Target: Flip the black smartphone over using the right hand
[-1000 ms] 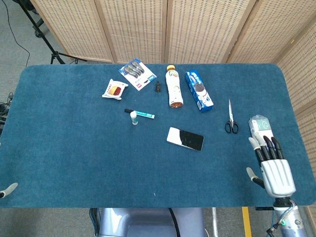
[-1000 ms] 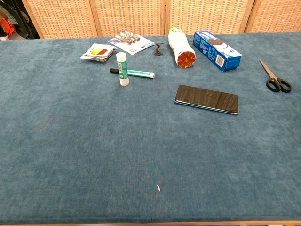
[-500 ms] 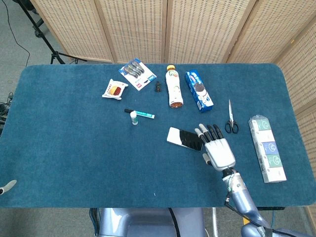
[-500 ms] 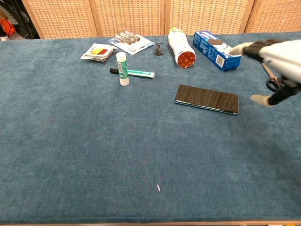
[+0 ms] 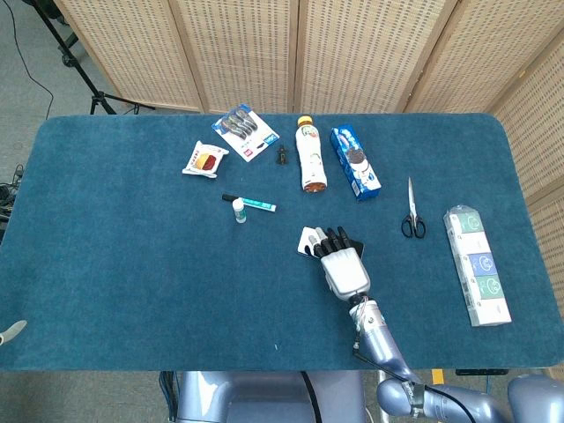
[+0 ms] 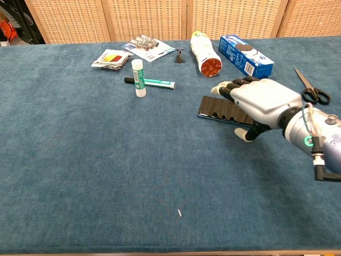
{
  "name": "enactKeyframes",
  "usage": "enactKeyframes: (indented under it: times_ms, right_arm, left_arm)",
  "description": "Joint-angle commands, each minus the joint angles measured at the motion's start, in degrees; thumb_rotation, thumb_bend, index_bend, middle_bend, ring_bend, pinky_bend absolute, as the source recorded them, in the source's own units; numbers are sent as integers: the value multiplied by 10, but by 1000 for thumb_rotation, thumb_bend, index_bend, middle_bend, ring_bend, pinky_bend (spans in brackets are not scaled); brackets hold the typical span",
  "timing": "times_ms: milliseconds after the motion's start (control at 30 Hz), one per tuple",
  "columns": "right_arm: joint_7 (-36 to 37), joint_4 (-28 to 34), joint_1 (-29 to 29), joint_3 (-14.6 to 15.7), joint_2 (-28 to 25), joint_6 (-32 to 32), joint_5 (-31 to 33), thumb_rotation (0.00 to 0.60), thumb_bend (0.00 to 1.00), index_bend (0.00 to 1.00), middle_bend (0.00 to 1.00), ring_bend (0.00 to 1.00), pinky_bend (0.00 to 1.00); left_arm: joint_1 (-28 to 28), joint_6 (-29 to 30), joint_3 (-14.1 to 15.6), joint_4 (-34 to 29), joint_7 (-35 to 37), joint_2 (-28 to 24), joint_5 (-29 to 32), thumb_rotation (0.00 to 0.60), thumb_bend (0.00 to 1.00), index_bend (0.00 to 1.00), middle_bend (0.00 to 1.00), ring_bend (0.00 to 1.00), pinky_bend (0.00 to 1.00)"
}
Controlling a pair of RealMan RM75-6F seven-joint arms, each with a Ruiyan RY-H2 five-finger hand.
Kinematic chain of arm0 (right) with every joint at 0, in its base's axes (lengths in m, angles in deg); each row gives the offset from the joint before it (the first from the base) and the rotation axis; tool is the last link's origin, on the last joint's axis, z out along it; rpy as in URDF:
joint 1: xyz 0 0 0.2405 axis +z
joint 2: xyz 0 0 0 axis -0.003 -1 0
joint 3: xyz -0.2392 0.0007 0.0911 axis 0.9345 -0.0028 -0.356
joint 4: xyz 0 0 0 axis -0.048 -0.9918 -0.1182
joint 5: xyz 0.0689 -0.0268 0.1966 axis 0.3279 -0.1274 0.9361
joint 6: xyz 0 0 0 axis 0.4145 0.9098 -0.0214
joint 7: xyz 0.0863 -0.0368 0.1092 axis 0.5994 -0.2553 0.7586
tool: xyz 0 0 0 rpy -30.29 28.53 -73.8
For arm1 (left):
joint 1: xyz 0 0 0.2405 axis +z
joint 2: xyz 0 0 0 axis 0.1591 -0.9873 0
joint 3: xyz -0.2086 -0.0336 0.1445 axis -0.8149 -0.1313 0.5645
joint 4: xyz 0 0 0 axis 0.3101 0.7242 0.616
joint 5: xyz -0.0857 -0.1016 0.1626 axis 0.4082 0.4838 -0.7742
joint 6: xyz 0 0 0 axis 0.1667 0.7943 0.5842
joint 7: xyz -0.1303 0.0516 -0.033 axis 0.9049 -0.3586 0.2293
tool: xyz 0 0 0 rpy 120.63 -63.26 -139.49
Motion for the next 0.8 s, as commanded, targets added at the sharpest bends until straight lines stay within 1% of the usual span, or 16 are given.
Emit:
enactKeyframes:
  times_ms: [33, 367, 467, 500, 567, 633, 700, 733, 800]
  right_arm:
    - [-10, -23, 9, 0, 15, -1, 16, 600, 414, 43, 0, 0, 22]
    - [-10, -75, 29, -4, 27, 0, 29, 600, 423, 52, 2, 0, 21]
    - [-9, -83, 32, -4, 28, -2, 35, 600, 450, 105, 44, 0, 22]
    - [-10, -89, 34, -3, 28, -1, 35, 600, 469, 129, 78, 9, 27]
    - [-12, -97, 37, -2, 29, 0, 35, 600, 523, 186, 162, 75, 78]
    - [-11, -106, 40, 1, 29, 1, 32, 600, 624, 303, 298, 226, 217]
    - [-1, -111, 41, 4, 29, 6, 20, 600, 714, 386, 383, 315, 308]
    - [5, -113, 41, 6, 28, 9, 15, 600, 759, 408, 406, 340, 329]
    - [17, -116, 39, 14, 26, 12, 4, 600, 815, 422, 424, 359, 342]
  left_arm:
    - [0, 0, -1, 1, 3, -1, 1, 600, 0, 0, 0, 0, 0]
    - [-1, -3, -2, 3, 11, -4, 7, 600, 0, 0, 0, 0, 0]
    - [-2, -5, -2, 2, 9, -4, 6, 600, 0, 0, 0, 0, 0]
    - [-2, -5, -2, 1, 8, -4, 6, 600, 0, 0, 0, 0, 0]
    - [-1, -4, -2, 1, 8, -3, 6, 600, 0, 0, 0, 0, 0]
    - [-1, -4, -3, 1, 8, -3, 7, 600, 0, 0, 0, 0, 0]
    - [-1, -3, -3, 1, 8, -3, 8, 600, 0, 0, 0, 0, 0]
    - [-1, -3, -3, 1, 8, -3, 8, 600, 0, 0, 0, 0, 0]
    - [-1, -4, -2, 1, 6, -3, 6, 600, 0, 0, 0, 0, 0]
